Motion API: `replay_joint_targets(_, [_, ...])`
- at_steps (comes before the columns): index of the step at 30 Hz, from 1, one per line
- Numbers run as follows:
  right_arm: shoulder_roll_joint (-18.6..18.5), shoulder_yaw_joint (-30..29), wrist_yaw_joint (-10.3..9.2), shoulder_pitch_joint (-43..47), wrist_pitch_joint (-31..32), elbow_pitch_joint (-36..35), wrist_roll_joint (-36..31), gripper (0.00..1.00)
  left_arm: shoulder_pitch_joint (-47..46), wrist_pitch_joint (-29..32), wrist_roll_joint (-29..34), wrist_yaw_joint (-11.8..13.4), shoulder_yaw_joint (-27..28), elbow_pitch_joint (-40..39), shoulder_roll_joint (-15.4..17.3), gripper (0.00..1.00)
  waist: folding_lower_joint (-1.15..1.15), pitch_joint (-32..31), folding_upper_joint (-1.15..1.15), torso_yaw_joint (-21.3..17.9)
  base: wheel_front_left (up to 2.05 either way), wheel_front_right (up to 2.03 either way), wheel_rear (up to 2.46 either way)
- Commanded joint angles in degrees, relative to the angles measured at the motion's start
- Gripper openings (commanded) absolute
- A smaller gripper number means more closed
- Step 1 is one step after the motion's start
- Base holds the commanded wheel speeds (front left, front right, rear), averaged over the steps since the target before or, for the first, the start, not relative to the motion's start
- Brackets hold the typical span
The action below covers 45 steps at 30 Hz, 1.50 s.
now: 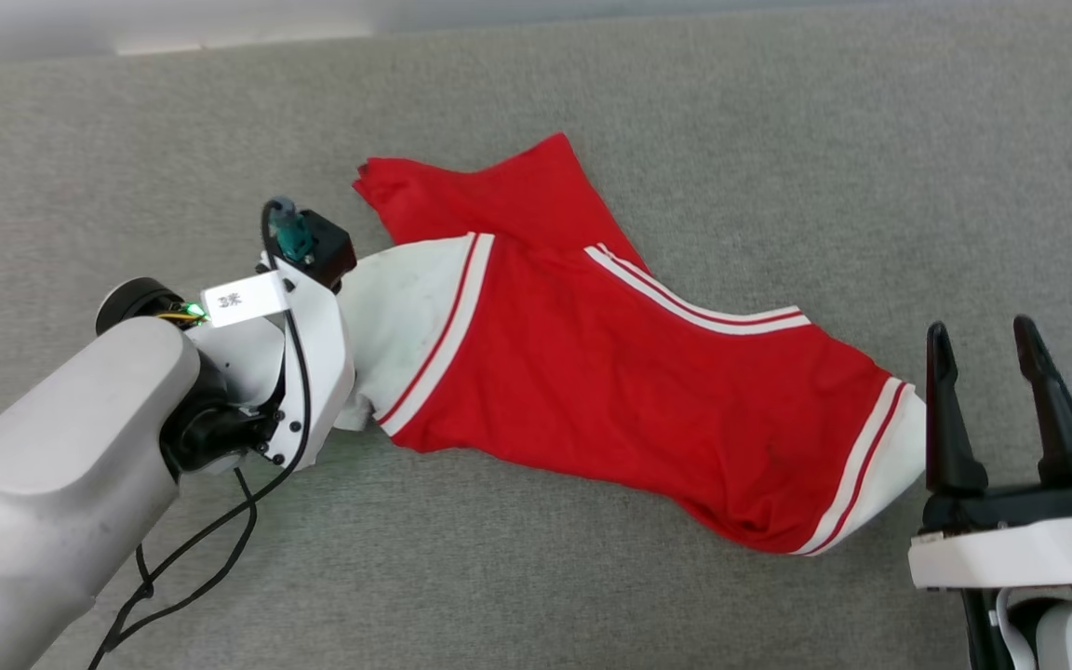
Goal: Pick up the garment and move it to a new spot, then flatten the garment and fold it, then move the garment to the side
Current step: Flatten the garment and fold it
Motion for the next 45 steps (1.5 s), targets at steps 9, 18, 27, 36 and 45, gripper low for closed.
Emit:
replay_joint_targets(9, [0.1, -0.9, -0.02, 4.0, -0.1, 0.7, 0.0, 1.0, 4.9, -9.8, 0.3, 0.3, -0.1, -6.8, 6.6, 0.0, -0.01, -7.3, 0.0, 5.4, 0.0, 0.0, 0.0])
replay_joint_targets(18, [0.1, -0.3, -0.02, 5.3, -0.1, 1.0, -0.2, 1.0, 15.5, -11.2, -2.7, 3.9, -1.4, -12.3, 12.1, 0.0, -0.01, -8.9, 0.0, 7.1, 0.0, 0.0, 0.0])
replay_joint_targets(27, [0.1, -0.4, -0.02, 5.6, -0.1, 1.4, -0.5, 1.0, 21.1, -13.6, -3.4, 4.9, -3.7, -9.5, 9.6, 1.0, -0.01, -9.0, 0.0, 6.4, 0.0, 0.0, 0.0])
replay_joint_targets(36, [0.1, -1.1, -0.02, 6.3, -0.1, 1.5, -0.2, 1.0, 15.6, -13.8, -5.8, 5.0, 1.6, -13.6, 13.9, 1.0, -0.01, -11.0, 0.0, 6.6, 0.0, 0.0, 0.0])
replay_joint_targets(45, [0.1, -0.3, -0.02, 5.0, -0.1, 0.5, 0.0, 1.0, 9.3, -10.4, -6.0, 7.0, 5.6, -15.7, 18.4, 1.0, -0.01, -9.8, 0.0, 5.4, 0.0, 0.0, 0.0])
